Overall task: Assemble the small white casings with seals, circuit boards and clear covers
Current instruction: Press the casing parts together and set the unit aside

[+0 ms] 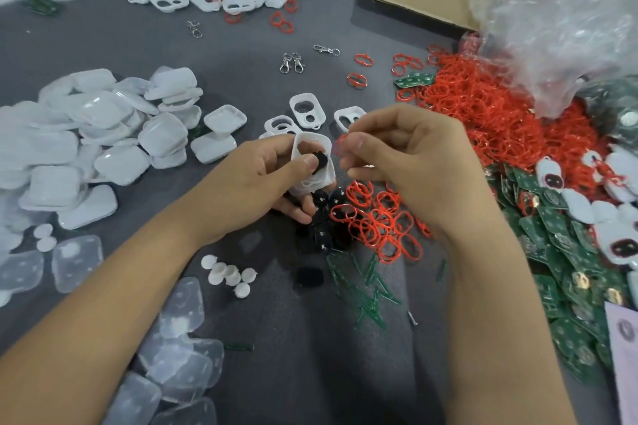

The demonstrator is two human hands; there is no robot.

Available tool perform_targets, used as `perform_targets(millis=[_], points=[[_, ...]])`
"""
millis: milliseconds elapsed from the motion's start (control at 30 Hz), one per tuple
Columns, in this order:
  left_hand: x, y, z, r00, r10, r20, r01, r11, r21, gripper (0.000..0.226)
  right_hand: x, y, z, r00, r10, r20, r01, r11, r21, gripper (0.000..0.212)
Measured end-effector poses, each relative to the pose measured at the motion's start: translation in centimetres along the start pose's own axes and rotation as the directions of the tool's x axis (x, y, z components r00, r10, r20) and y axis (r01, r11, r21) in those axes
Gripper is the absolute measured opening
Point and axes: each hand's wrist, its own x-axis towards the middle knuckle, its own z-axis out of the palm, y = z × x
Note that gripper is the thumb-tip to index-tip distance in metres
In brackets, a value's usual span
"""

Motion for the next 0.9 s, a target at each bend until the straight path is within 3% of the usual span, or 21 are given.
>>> perform_targets(millis=[100,333,567,700,900], points=[[-0.2,0.7,-0.3,1.0,0.0,0.017,0.0,1.0,0.021,0.027,-0.3,0.0,1.0,1.0,0.02,0.017,-0.02,0.999,0.031,0.002],[-1.1,3.4,0.4,0.992,0.041,0.118,-0.045,0.999,0.029,0.029,-2.9,-0.2,1.5,0.993,0.042,-0.109,-0.032,0.995,0.097,0.007],[-1.7,6.4,4.6,0.942,-0.052,0.333,0.01,0.992,0.126,0.024,-8.7,-0.2,-1.4,0.941,0.026,-0.338,0.025,0.989,0.144,0.007],[-3.1,6.4,9.2,0.918,-0.056,0.393,0.016,0.995,0.103,0.024,-13.2,0.4,-3.9,0.898,-0.025,-0.44,0.052,0.997,0.05,0.008],[-8.0,1.3,17.8,0.956,-0.019,0.294,0.02,1.0,-0.002,0.022,-21.3,4.0,-7.2,0.859,-0.005,-0.512,-0.026,0.998,-0.052,0.013]])
